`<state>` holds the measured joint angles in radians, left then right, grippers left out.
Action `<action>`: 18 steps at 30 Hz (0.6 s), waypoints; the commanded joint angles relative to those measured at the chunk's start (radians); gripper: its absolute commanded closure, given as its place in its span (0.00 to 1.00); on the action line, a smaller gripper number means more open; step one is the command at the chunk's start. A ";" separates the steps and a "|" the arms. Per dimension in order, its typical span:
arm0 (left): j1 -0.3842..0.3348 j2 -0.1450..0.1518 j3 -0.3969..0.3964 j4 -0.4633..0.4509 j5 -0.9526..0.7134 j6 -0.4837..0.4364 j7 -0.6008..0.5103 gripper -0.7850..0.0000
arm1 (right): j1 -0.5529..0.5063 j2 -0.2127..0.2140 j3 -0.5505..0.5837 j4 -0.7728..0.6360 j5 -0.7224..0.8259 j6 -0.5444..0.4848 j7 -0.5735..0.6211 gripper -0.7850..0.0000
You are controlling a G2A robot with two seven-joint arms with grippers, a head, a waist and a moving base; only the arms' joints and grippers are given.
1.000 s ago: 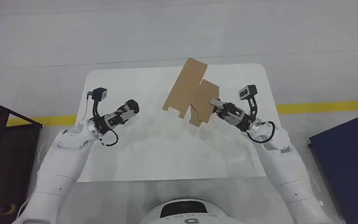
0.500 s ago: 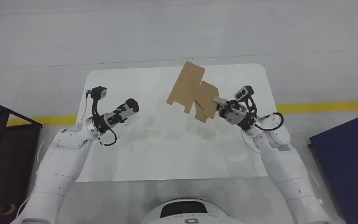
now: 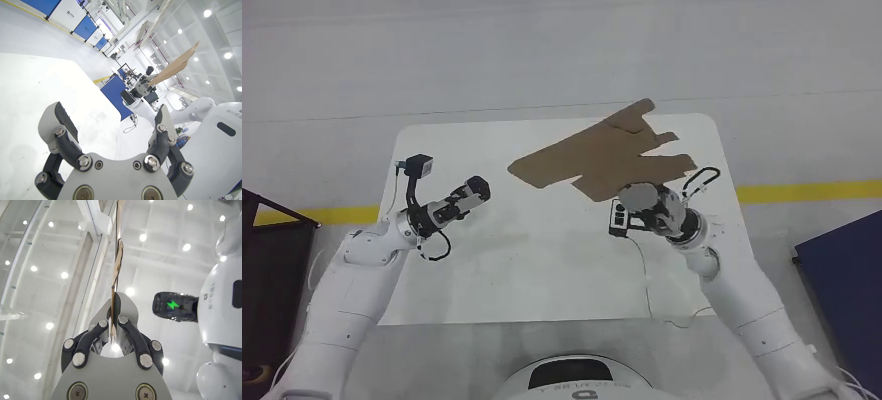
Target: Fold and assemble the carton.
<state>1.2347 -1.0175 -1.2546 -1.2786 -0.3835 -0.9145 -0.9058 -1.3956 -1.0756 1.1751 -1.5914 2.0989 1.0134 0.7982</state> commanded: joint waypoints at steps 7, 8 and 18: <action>0.000 0.000 0.000 0.000 0.000 0.000 0.000 0.00 | 0.077 0.089 -0.201 0.031 0.248 -0.001 0.008 1.00; 0.000 0.000 0.000 0.000 0.000 0.000 0.000 0.00 | 0.084 0.098 -0.214 0.030 0.267 -0.001 0.009 1.00; 0.000 0.000 0.000 0.000 0.000 0.000 0.000 0.00 | 0.104 0.146 -0.059 0.062 -0.134 -0.317 0.115 1.00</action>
<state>1.2347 -1.0175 -1.2546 -1.2787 -0.3835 -0.9145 -0.9058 -1.2801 -0.9284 1.0921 -1.5130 2.1179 0.9018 0.8686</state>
